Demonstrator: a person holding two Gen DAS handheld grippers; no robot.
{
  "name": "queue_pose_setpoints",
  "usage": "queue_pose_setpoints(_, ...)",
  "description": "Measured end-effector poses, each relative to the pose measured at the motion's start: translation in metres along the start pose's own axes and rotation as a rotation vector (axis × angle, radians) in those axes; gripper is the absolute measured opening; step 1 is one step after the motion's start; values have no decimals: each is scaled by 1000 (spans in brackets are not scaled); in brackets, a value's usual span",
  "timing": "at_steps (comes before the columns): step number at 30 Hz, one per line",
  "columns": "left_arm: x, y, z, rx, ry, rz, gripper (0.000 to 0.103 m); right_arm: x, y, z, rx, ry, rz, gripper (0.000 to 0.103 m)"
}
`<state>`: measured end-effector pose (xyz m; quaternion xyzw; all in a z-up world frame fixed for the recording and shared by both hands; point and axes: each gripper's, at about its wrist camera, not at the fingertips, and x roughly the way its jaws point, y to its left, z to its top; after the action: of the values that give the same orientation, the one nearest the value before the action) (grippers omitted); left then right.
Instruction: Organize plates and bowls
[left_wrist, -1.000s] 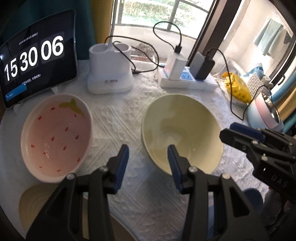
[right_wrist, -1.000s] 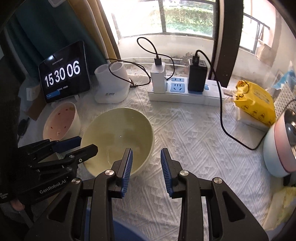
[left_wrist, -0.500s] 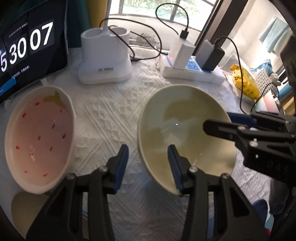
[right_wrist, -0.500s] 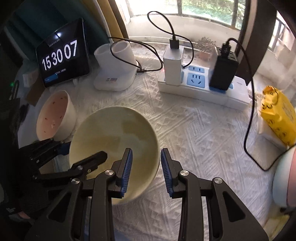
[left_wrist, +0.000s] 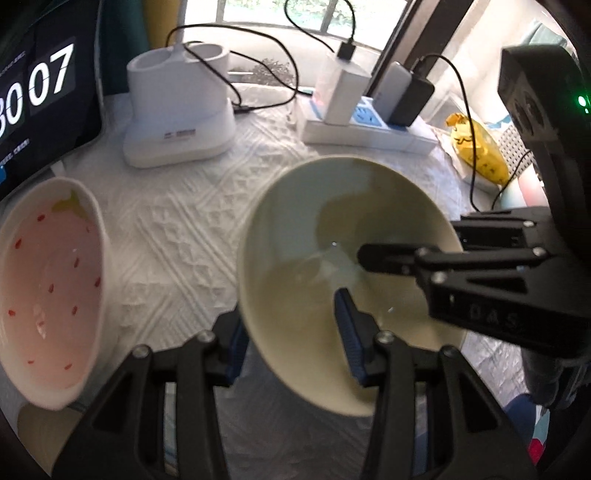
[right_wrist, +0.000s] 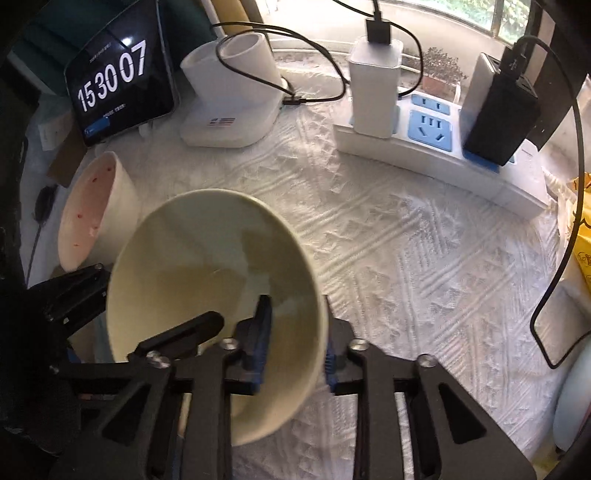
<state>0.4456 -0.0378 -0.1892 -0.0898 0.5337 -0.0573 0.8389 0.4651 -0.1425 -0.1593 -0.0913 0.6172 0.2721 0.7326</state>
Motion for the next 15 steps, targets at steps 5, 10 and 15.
queue_pose_setpoints(5, 3, 0, 1, 4, -2, 8, 44, 2, -2, -2, -15, -17, 9, 13)
queue_pose_setpoints(10, 4, 0, 1, -2, -3, 15, 40, -1, -3, -3, -17, -33, 2, 11)
queue_pose_setpoints(15, -2, 1, 0, -6, -24, 14, 40, -9, 3, -4, -32, -57, -27, 10)
